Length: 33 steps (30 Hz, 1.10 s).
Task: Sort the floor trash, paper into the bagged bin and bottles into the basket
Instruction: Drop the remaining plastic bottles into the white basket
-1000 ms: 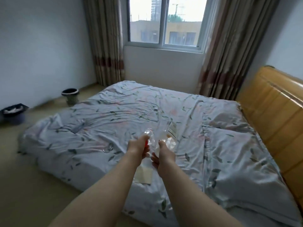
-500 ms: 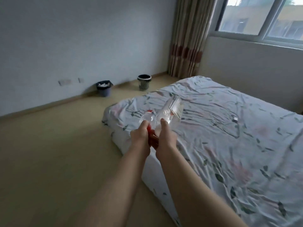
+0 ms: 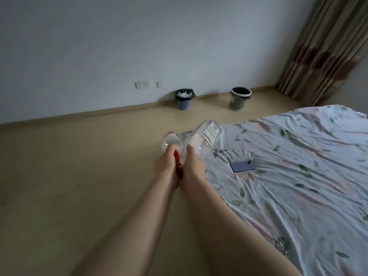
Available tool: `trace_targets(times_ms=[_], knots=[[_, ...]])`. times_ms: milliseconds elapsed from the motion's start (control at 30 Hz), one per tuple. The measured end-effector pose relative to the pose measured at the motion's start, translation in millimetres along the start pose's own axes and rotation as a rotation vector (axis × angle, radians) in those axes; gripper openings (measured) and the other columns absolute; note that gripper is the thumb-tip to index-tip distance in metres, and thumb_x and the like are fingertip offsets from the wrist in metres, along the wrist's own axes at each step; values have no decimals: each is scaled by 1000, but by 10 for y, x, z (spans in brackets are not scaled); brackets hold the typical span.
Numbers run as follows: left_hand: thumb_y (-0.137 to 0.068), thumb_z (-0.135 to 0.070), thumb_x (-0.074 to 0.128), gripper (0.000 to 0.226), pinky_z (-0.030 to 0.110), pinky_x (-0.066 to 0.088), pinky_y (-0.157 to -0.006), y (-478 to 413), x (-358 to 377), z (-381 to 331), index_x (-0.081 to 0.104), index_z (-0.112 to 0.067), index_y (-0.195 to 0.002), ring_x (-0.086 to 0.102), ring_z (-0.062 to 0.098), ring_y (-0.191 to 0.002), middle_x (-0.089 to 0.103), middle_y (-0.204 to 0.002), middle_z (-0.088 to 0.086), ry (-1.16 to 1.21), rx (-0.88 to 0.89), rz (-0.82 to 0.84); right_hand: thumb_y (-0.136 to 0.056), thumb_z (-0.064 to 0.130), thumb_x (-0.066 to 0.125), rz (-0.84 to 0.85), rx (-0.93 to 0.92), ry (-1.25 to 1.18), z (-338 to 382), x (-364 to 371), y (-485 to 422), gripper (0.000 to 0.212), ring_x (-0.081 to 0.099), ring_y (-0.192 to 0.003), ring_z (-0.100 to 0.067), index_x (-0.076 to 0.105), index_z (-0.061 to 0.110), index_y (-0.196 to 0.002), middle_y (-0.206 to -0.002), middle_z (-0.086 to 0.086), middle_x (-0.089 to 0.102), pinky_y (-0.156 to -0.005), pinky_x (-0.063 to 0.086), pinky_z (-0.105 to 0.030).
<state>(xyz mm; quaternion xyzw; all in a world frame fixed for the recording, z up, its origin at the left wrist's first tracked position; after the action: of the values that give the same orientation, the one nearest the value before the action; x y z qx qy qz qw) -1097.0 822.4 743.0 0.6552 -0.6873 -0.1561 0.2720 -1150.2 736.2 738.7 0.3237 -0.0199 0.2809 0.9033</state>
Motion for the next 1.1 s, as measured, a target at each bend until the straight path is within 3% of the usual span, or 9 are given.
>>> trace_targets(times_ms=[133,367,467,567,633,733,867,1100], knots=[[-75,-27,61,19,29,45,-61,-670,-7,-305,58,-12,-64,53,22,-58,58,-66,7,43,-26,-49,-83,38,59,42,37,24,23,616,-509,36,66,-88,-29,57,6,-99,-96,-11,66,-78,55,-36],[-73,-28,66,21,35,53,-75,-2009,161,-1147,58,-9,-74,64,28,-76,65,-81,11,80,-41,-46,-84,37,59,52,44,11,356,1868,-1437,30,64,-85,-26,52,13,-99,-83,-4,61,-73,52,-32],[-73,-28,65,22,35,54,-72,-2504,259,-1591,56,-9,-73,65,28,-77,64,-82,12,59,-34,-45,-84,38,59,57,75,11,552,2384,-1777,32,63,-79,-24,54,11,-102,-82,-5,61,-71,52,-33],[-73,-29,66,24,27,49,-59,-3032,464,-2036,61,-7,-79,63,26,-69,64,-78,10,45,-15,-29,-85,37,59,63,67,-37,820,2870,-2171,38,62,-78,-21,55,9,-111,-85,-5,62,-67,51,-32],[-73,-30,66,26,26,48,-57,-3323,648,-2194,61,-7,-84,62,25,-69,64,-78,10,27,-46,-8,-86,36,58,38,59,-59,946,3054,-2457,40,63,-86,-24,55,7,-114,-93,-8,63,-74,53,-35],[-73,-32,67,28,31,51,-68,-3730,949,-2348,56,-8,-84,63,27,-76,62,-81,10,-6,-87,37,-85,36,59,-10,77,-74,1123,3246,-2889,37,63,-94,-27,55,8,-108,-99,-11,64,-88,53,-40],[-71,-31,68,45,30,50,-69,-4449,1439,-2629,59,-5,-106,65,29,-85,66,-95,13,-26,-94,47,-85,35,60,-13,81,-127,1456,3605,-3655,31,63,-92,-28,53,9,-102,-96,-10,63,-86,53,-40],[-69,-36,70,53,43,53,-87,-5590,2463,-3173,55,-6,-111,64,32,-89,64,-98,14,-47,-86,54,-86,37,57,65,80,-103,2178,4200,-5066,37,63,-100,-29,53,10,-111,-106,-11,63,-92,51,-43]])
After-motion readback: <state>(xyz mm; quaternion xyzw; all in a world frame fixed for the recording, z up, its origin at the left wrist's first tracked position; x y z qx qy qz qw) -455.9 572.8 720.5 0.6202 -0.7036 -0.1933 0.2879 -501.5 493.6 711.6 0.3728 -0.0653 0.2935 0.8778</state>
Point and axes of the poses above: each hand's wrist, its own y-axis away from the middle knuckle, its own x-axis out of the palm, z = x × y, the point moved 9 cm from there along -y, towards the middle knuckle
